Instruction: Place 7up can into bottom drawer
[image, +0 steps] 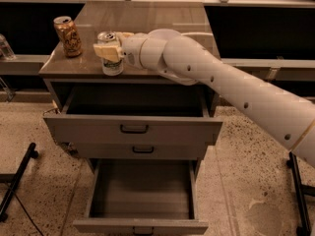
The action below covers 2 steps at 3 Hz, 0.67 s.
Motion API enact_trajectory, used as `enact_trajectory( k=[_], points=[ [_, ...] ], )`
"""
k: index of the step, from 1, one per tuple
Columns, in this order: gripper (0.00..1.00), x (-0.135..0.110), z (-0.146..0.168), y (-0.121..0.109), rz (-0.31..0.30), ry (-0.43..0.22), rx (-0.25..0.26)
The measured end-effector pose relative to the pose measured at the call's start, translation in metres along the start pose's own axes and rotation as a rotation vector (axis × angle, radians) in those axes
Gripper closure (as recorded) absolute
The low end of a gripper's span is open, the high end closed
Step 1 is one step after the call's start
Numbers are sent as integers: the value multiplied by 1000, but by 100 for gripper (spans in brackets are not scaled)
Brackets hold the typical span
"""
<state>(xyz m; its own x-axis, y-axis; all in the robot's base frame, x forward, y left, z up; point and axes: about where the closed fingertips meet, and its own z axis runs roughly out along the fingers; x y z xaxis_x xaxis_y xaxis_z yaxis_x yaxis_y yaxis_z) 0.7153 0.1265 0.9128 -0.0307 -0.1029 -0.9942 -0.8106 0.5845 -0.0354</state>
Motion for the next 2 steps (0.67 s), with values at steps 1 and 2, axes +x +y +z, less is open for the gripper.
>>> enact_trajectory(
  k=[1,2],
  points=[
    [100,-13,15,-16,9,-36,-16],
    [100,-35,42,-41,13,-88,-47]
  ],
)
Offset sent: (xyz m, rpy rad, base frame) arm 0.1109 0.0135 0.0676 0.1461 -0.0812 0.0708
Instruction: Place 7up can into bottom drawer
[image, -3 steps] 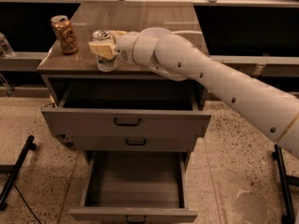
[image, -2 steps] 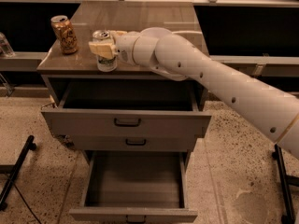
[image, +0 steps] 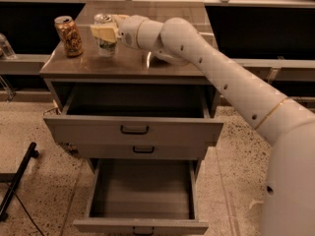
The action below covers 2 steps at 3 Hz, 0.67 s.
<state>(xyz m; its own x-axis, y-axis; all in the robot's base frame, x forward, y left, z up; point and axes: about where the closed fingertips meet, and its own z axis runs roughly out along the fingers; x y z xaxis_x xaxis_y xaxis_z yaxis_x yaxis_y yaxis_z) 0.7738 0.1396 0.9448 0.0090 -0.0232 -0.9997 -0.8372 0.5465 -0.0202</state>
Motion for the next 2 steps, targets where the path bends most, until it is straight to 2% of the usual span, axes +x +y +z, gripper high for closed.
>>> enact_trajectory(
  k=[1,2],
  points=[
    [100,-30,10,-27,9,-71,-1],
    [100,-42,-4,-42,20,-93,15]
  ],
)
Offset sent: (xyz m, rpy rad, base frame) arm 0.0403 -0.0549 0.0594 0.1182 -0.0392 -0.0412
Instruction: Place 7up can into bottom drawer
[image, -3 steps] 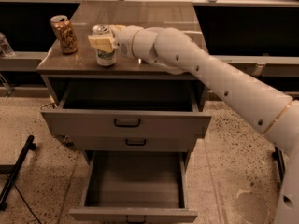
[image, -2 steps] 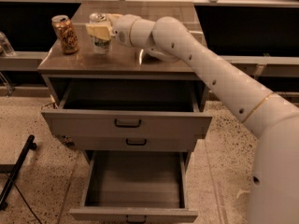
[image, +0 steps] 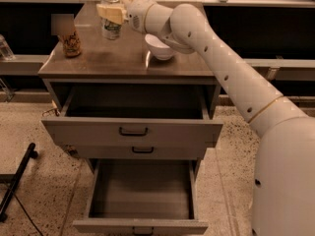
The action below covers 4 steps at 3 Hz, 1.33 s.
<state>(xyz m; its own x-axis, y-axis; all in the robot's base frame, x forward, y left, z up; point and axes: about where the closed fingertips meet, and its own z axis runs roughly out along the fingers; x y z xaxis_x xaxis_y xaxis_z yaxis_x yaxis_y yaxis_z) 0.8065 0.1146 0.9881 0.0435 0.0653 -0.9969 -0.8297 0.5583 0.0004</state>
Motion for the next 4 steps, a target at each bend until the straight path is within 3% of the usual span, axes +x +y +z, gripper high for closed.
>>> enact_trajectory(
  k=[3,4],
  points=[
    [100,-38,-64,8,0,-47,10],
    [100,-49,-101,16,-4,-76,1]
  ],
)
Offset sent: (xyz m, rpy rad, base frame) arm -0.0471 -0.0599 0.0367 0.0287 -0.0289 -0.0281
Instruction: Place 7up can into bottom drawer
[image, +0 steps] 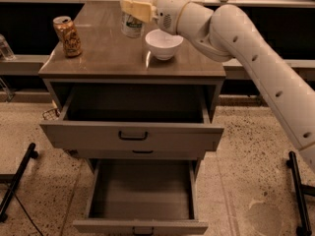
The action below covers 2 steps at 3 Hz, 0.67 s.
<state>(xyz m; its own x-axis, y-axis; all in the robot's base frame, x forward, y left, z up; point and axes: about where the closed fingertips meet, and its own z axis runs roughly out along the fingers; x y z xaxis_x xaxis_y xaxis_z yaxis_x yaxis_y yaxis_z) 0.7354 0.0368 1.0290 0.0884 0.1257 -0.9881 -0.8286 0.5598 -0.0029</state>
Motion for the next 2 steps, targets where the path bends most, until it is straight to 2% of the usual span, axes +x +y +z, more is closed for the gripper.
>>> enact_trajectory(
  k=[1,2],
  points=[
    [100,-24,-49,11,-44,-5,-38],
    [100,-24,-49,11,-44,-5,-38]
  ],
)
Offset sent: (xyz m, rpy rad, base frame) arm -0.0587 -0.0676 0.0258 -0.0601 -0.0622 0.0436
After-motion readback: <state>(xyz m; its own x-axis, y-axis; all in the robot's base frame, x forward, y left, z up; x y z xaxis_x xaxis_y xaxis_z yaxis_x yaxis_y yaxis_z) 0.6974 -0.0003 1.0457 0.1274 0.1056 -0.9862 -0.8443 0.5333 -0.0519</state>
